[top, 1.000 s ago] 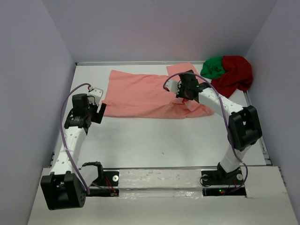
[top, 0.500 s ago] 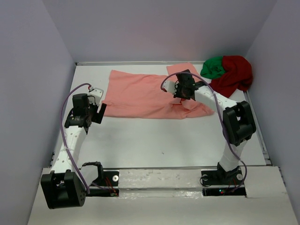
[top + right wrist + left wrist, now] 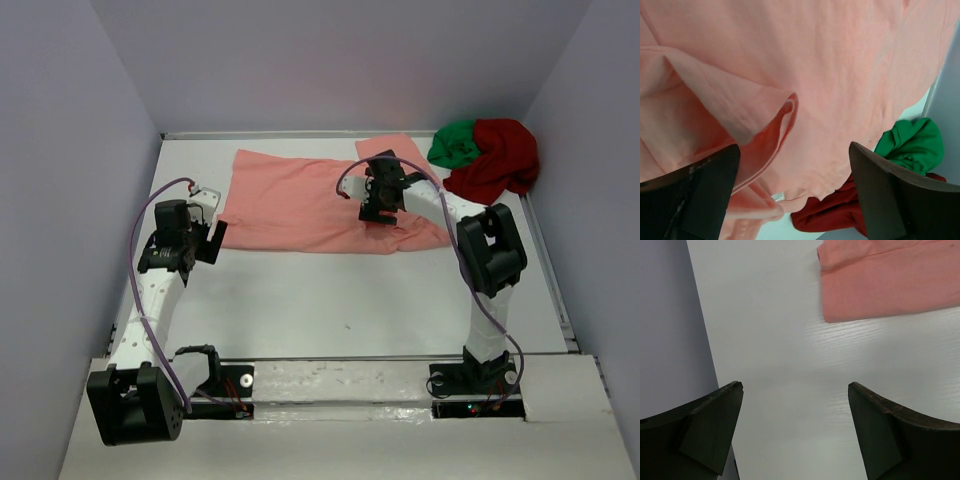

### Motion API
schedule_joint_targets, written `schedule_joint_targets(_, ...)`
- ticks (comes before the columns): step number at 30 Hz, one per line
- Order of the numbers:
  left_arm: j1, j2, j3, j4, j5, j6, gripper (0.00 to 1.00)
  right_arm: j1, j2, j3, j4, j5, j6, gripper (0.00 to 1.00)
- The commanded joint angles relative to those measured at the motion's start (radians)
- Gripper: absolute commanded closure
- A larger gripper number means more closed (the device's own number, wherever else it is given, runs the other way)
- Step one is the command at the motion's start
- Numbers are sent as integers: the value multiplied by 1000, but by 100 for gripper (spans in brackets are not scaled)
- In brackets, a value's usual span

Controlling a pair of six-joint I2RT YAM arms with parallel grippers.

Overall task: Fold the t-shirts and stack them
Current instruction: Fold the flattened tshirt in 1/3 of the way

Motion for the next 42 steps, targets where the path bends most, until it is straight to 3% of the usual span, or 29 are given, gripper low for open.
schedule_joint_targets(1, 7, -2, -1, -5, -8, 8, 1, 2, 18, 53, 84, 17, -22, 0)
schedule_joint_targets(15, 5, -13, 17, -7, 42, -3, 1, 2, -197, 60, 82, 98, -10, 0)
schedule_joint_targets(21, 7, -44, 5, -8, 58, -3, 1, 2, -289, 67, -130, -14, 150, 0)
schedule_joint_targets(25, 5, -45, 2, -2, 72, -1, 1, 2, -312, -22, -160, -96, 207, 0)
schedule_joint_targets(26, 7, -42, 3, -3, 75, -3, 1, 2, -309, -39, -166, -110, 216, 2)
schedule_joint_targets(30, 5, -36, 8, -7, 78, -6, 1, 2, -259, -12, -226, -219, 298, 45)
schedule_joint_targets(31, 7, -38, 8, -8, 76, -5, 1, 2, -227, 0, -237, -259, 312, 49)
schedule_joint_targets(37, 5, -41, 0, -8, 67, -5, 1, 2, -119, 103, -298, -336, 345, 56)
schedule_joint_targets(42, 5, -33, -3, -7, 61, -1, 1, 2, -44, 166, -326, -357, 343, 56)
